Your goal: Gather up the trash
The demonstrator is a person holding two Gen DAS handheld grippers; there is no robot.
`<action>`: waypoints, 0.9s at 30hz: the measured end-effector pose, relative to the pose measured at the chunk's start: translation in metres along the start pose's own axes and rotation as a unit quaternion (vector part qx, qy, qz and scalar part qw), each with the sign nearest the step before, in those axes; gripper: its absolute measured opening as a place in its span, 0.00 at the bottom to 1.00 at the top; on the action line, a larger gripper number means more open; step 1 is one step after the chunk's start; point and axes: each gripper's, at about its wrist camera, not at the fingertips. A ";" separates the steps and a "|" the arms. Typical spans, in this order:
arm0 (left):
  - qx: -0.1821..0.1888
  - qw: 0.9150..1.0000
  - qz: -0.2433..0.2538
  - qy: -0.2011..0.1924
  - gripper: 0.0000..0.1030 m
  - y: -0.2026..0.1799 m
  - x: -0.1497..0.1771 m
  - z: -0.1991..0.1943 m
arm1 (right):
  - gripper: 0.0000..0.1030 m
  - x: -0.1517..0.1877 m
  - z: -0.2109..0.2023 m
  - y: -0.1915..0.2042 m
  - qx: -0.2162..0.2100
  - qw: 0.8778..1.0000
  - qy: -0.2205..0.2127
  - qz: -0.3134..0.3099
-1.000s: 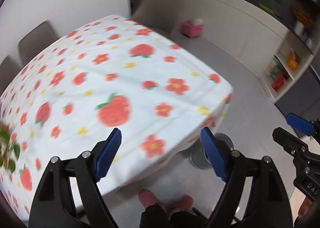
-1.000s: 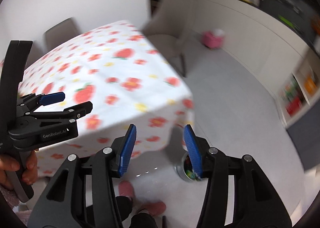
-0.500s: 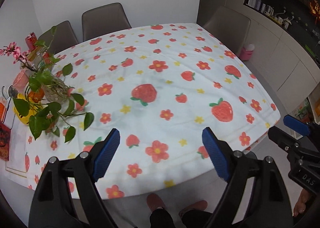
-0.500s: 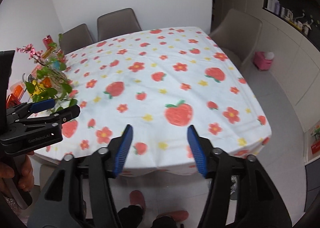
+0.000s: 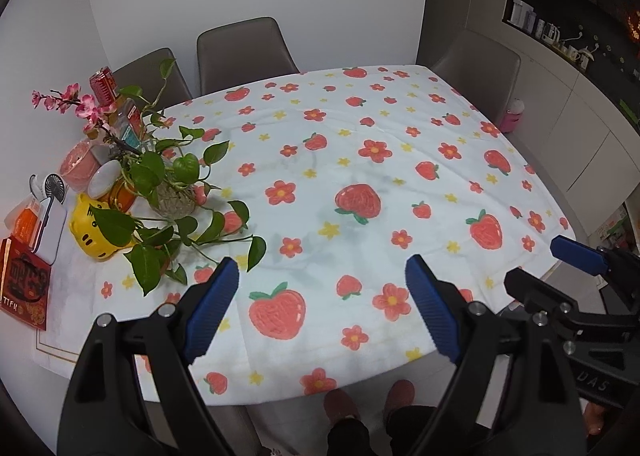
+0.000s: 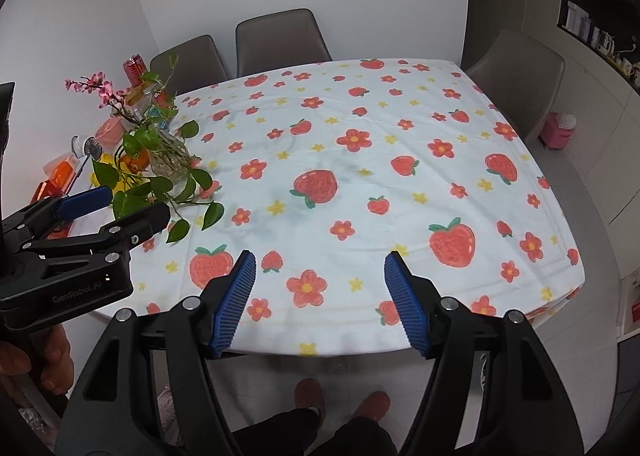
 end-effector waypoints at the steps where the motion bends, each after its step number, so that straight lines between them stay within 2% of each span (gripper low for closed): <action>1: -0.005 1.000 -0.003 -0.002 0.83 0.001 0.000 -0.003 | 0.71 -0.001 -0.003 0.001 0.002 1.000 -0.001 -0.005; 4: -0.015 1.000 -0.016 0.000 0.83 0.002 0.001 -0.009 | 0.72 -0.003 -0.010 -0.001 0.007 1.000 0.004 -0.016; 11: -0.007 0.999 -0.043 0.014 0.83 -0.004 0.006 -0.022 | 0.73 -0.006 -0.022 -0.016 0.003 1.000 0.007 -0.012; 27: -0.005 0.999 -0.045 0.016 0.83 -0.015 0.004 -0.034 | 0.73 -0.010 -0.025 -0.023 -0.007 1.000 0.006 -0.011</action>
Point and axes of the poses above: each gripper's, at about its wrist camera, not at the fingertips, and z roughly the way its jaws point, y to its left, x to its underside, and after that the axes turned 4 degrees about y, right-handed
